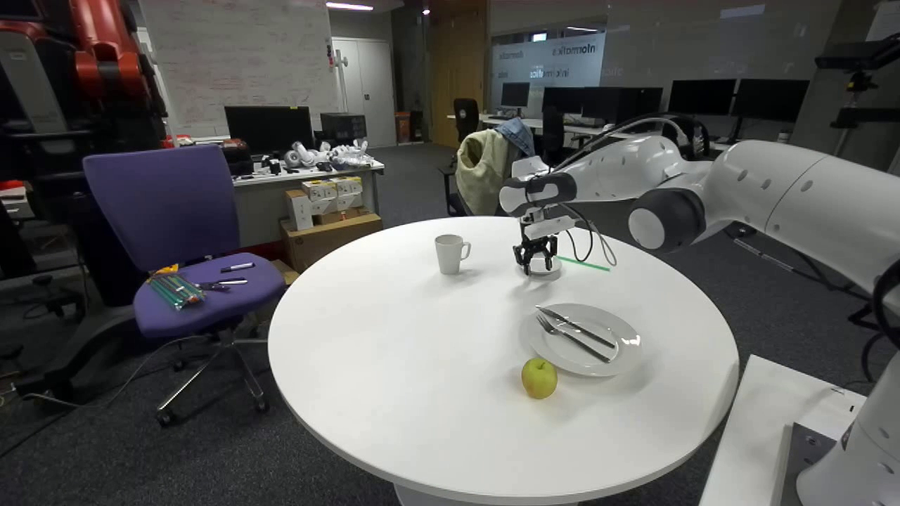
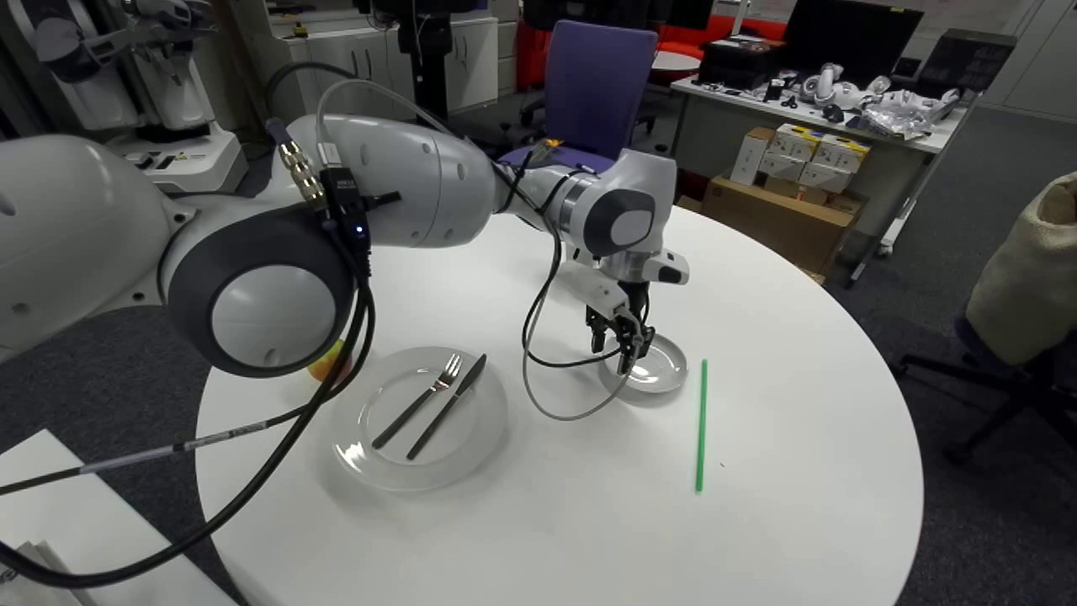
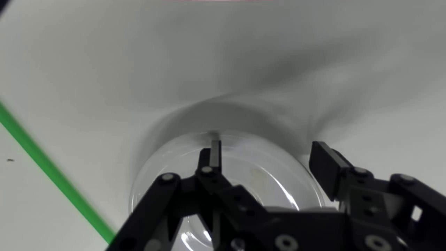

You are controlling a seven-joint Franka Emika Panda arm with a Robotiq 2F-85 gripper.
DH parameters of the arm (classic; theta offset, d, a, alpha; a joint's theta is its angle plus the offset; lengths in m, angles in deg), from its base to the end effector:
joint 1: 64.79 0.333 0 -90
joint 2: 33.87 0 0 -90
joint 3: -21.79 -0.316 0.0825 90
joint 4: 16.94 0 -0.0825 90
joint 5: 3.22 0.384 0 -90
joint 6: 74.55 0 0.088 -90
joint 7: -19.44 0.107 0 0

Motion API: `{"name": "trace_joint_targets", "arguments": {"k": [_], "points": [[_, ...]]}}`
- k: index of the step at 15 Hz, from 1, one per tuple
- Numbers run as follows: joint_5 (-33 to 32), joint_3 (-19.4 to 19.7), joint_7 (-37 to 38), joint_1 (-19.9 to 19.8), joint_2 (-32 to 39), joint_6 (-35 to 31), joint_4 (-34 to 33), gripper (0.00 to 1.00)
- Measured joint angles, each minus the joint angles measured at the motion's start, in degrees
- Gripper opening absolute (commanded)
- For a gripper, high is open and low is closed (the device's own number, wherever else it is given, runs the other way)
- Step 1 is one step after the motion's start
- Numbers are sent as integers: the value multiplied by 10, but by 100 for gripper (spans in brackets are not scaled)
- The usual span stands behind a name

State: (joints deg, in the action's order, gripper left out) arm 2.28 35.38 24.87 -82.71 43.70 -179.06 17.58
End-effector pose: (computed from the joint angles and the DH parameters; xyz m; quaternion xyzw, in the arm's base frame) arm 0.7227 -0.3152 0.1433 0.9643 -0.2482 -0.0697 0.0610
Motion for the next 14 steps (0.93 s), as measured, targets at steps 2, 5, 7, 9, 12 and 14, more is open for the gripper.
{"name": "trace_joint_targets", "arguments": {"k": [2, 5, 7, 9, 12, 14], "points": [[0, 1, 0, 0, 0, 0, 0, 48], [0, 1, 0, 0, 1, 0, 0, 23], [0, 2, 0, 0, 1, 0, -1, 50], [0, 3, 0, 0, 1, 0, -2, 57], [0, 3, 0, 0, 2, 0, -2, 78], [0, 3, 0, 0, 3, 0, -2, 41]]}}
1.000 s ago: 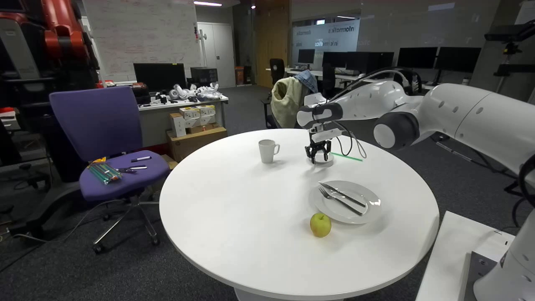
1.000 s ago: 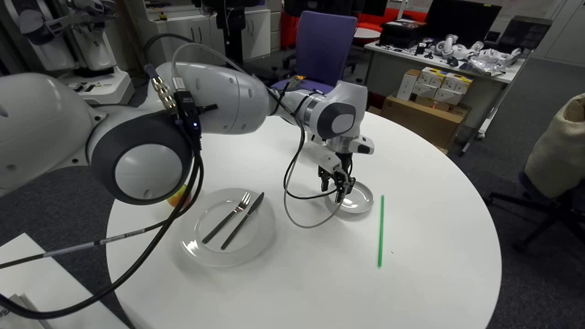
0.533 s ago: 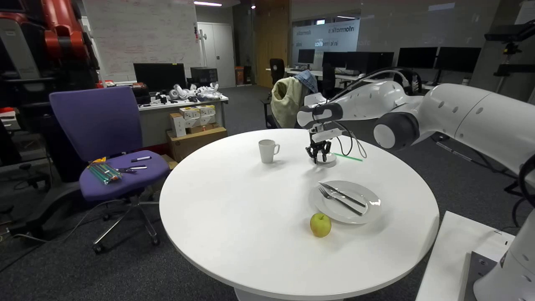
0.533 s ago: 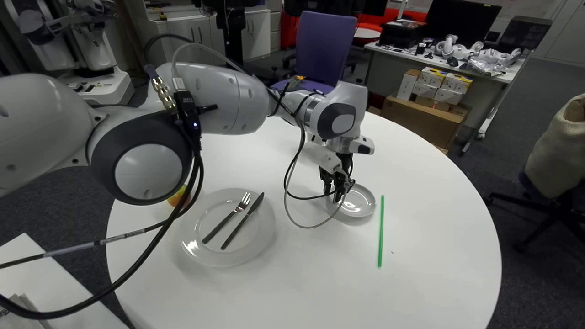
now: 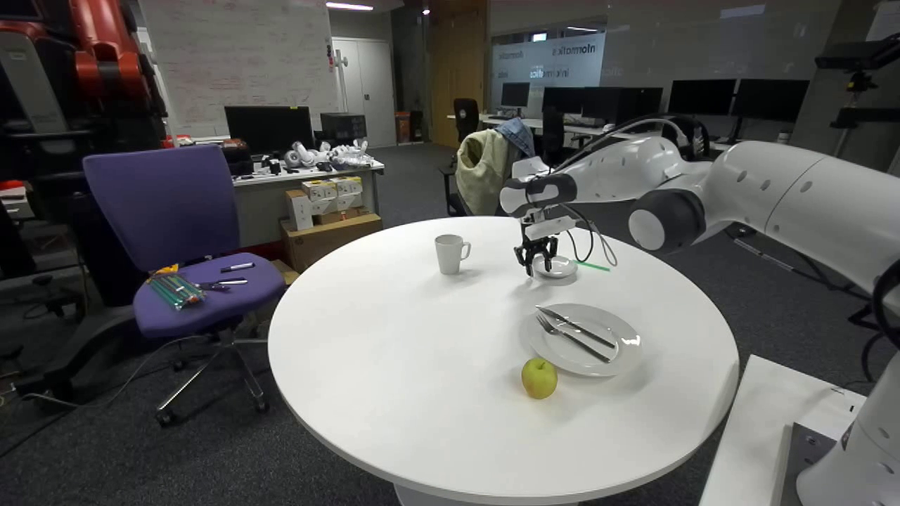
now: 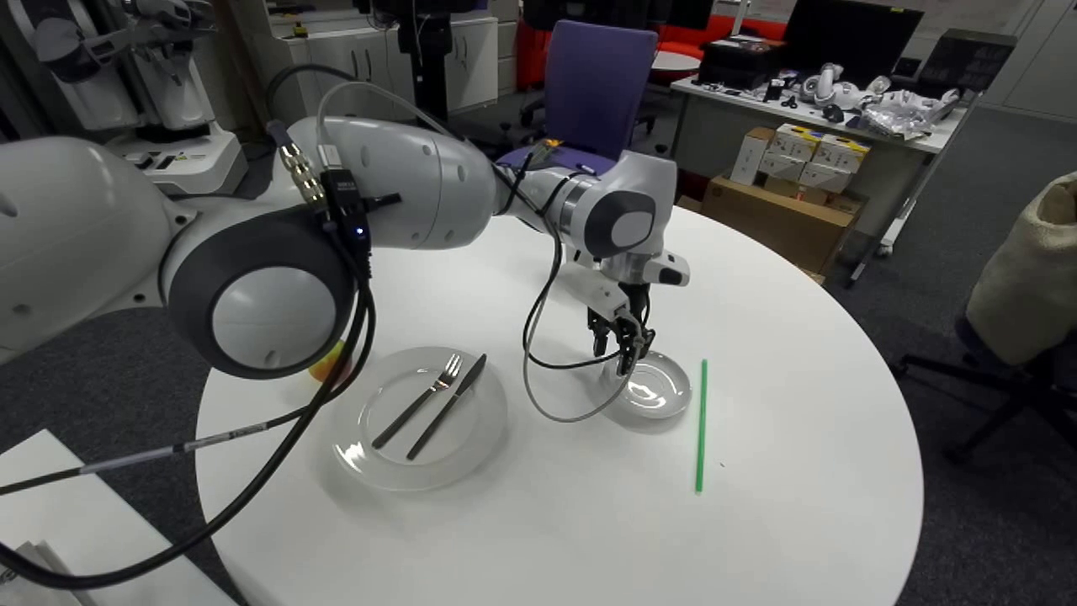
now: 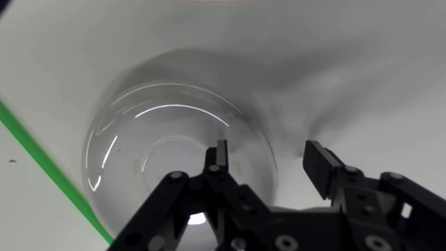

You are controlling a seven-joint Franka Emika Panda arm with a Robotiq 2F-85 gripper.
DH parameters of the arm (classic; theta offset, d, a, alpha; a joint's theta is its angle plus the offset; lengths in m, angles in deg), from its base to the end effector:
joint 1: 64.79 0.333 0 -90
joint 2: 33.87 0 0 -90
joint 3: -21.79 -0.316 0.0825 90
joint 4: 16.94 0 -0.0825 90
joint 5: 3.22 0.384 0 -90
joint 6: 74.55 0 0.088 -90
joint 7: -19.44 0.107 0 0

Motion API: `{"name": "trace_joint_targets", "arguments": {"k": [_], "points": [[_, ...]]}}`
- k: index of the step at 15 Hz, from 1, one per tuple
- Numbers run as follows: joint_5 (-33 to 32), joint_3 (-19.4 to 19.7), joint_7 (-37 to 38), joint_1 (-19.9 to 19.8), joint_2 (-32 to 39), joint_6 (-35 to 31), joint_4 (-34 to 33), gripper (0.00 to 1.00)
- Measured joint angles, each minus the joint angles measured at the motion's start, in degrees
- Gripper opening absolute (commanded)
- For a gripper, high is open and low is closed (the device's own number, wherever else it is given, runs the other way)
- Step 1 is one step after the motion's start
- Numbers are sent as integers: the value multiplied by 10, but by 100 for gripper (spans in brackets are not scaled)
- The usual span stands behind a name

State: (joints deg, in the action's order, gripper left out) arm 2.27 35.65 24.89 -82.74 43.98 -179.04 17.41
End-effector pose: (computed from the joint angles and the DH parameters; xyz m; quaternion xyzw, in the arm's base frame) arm 0.7217 -0.3168 0.1411 0.9639 -0.2488 -0.0711 0.0634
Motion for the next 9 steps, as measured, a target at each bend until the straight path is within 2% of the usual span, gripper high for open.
{"name": "trace_joint_targets", "arguments": {"k": [1, 2, 6, 8, 9], "points": [[0, 0, 0, 0, 0, 0, 0, 40], [0, 0, 0, 0, 1, 0, 0, 34], [0, 1, 0, -1, 2, 1, -3, 2], [0, 1, 0, -1, 2, 1, -6, 1], [0, 1, 0, -1, 2, 1, -9, 3]]}}
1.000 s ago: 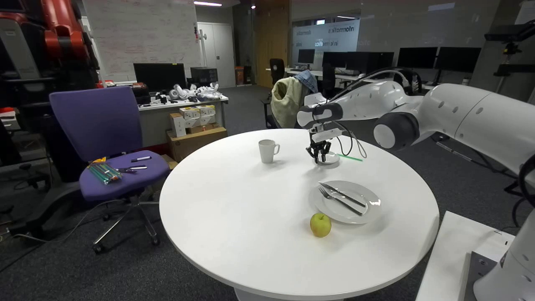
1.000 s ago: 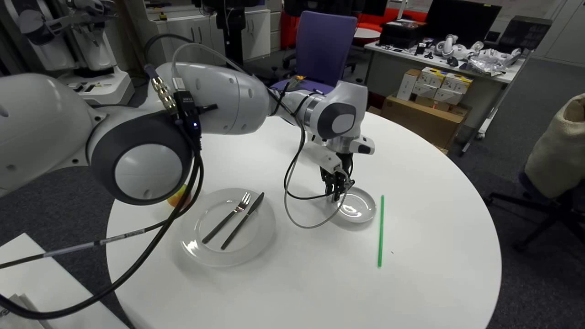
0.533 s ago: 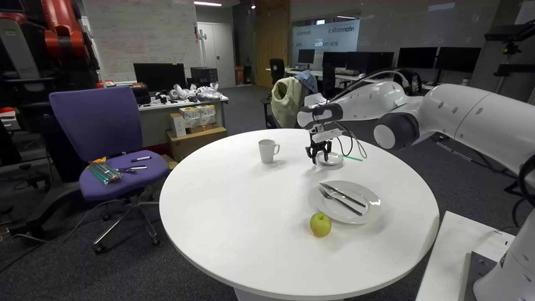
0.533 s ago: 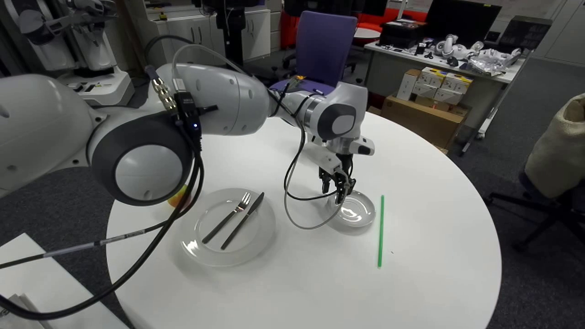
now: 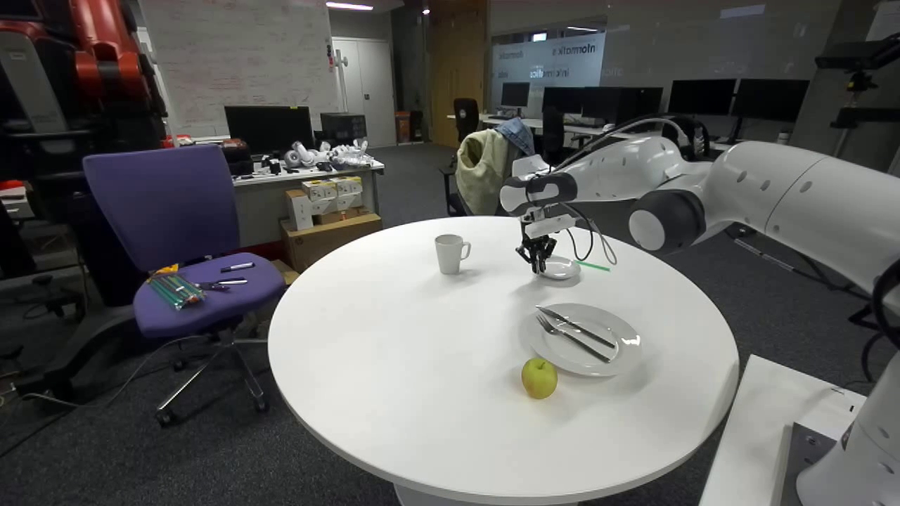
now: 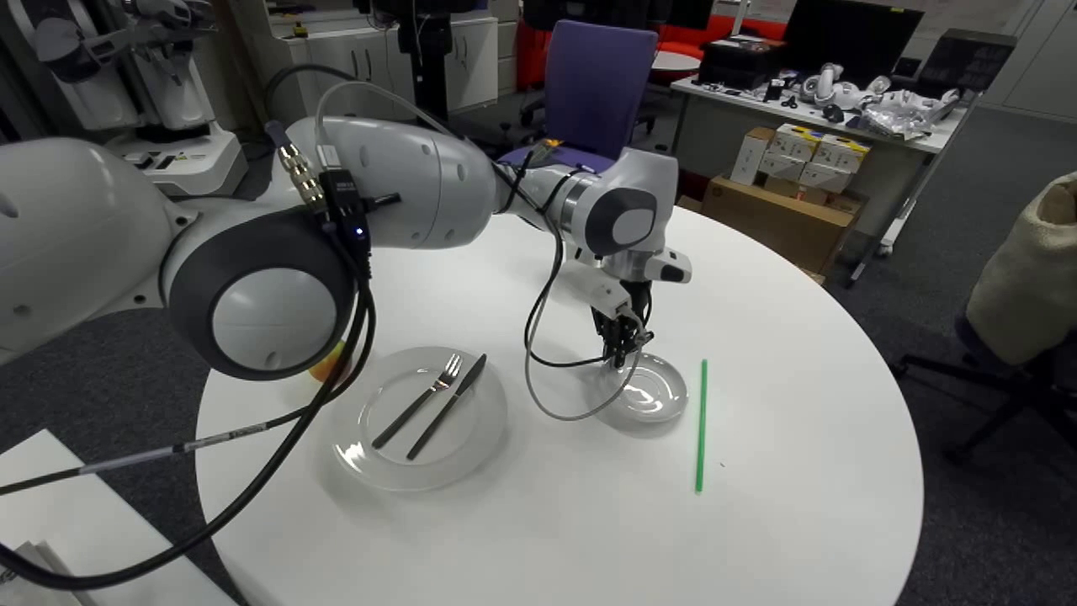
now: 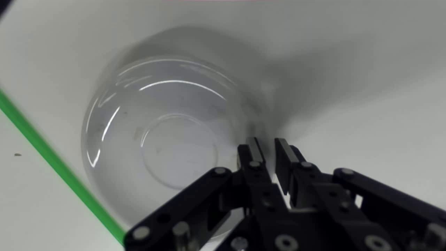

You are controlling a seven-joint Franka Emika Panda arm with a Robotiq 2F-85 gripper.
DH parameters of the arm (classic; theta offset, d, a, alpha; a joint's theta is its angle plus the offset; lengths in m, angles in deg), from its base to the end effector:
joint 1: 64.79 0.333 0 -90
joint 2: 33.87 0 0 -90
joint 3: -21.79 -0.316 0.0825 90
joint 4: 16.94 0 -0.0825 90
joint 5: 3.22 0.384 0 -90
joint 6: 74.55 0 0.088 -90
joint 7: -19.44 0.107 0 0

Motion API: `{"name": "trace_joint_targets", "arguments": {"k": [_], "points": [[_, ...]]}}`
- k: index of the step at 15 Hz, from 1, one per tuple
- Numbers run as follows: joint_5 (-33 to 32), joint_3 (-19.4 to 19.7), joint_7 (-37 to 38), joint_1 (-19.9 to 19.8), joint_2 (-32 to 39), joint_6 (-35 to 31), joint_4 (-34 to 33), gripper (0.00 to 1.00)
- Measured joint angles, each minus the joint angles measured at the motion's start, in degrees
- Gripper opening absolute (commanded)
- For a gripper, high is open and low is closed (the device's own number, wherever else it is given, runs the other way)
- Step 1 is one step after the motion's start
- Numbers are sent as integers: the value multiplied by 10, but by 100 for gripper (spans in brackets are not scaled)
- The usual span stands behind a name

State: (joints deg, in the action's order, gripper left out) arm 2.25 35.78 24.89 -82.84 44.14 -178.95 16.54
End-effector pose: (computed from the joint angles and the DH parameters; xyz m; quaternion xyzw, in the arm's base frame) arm 0.7233 -0.3180 0.1458 0.9641 -0.2487 -0.0660 0.0653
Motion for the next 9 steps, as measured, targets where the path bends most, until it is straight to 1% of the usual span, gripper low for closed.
{"name": "trace_joint_targets", "arguments": {"k": [3, 9], "points": [[0, 0, 0, 0, 0, 0, -2, 2], [0, 1, 5, 0, 0, 14, -5, 3]]}}
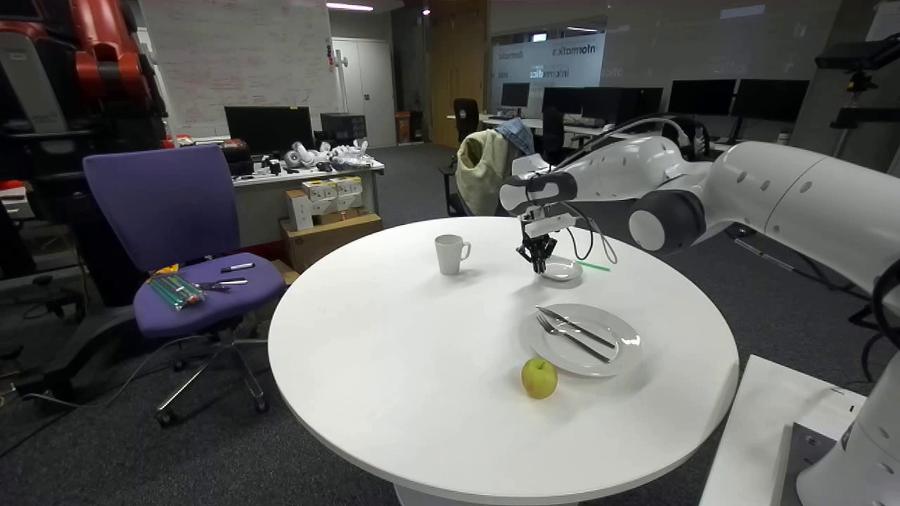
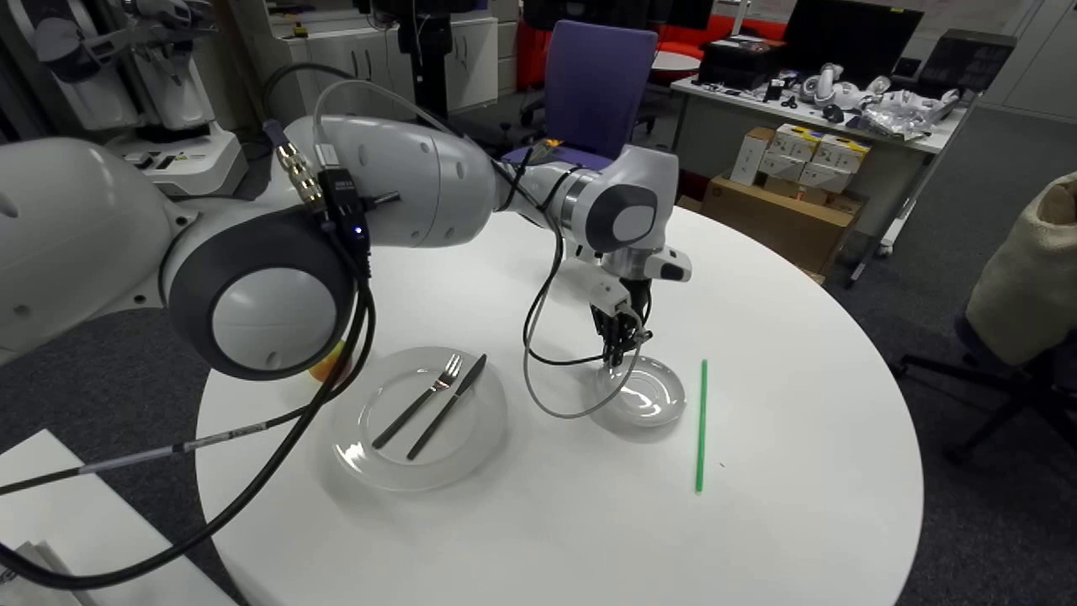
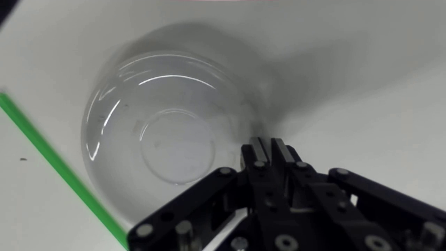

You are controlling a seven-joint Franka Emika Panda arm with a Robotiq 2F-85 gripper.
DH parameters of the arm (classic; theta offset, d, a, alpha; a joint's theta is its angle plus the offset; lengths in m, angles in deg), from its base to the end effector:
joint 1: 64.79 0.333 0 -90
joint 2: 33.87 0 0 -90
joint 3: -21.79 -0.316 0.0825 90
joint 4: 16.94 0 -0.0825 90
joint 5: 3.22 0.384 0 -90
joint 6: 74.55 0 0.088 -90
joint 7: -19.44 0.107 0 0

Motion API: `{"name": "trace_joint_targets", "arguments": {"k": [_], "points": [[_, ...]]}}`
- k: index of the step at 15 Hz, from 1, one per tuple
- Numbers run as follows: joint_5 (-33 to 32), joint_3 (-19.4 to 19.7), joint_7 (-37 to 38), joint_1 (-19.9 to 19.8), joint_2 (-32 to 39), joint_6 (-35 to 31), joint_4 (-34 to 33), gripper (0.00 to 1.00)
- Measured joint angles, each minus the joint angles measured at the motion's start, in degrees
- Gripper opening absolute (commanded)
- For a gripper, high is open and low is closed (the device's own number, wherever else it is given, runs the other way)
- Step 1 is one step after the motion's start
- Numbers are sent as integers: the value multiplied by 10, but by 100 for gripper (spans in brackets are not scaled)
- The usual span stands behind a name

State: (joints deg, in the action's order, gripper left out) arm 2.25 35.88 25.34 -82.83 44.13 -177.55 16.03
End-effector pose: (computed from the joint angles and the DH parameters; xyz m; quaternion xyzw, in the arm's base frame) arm 0.7222 -0.3173 0.1483 0.9626 -0.2527 -0.0734 0.0651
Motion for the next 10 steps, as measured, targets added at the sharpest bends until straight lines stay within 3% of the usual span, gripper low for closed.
{"name": "trace_joint_targets", "arguments": {"k": [10], "points": [[0, 0, 74, 6, 0, 33, -2, 3]]}}
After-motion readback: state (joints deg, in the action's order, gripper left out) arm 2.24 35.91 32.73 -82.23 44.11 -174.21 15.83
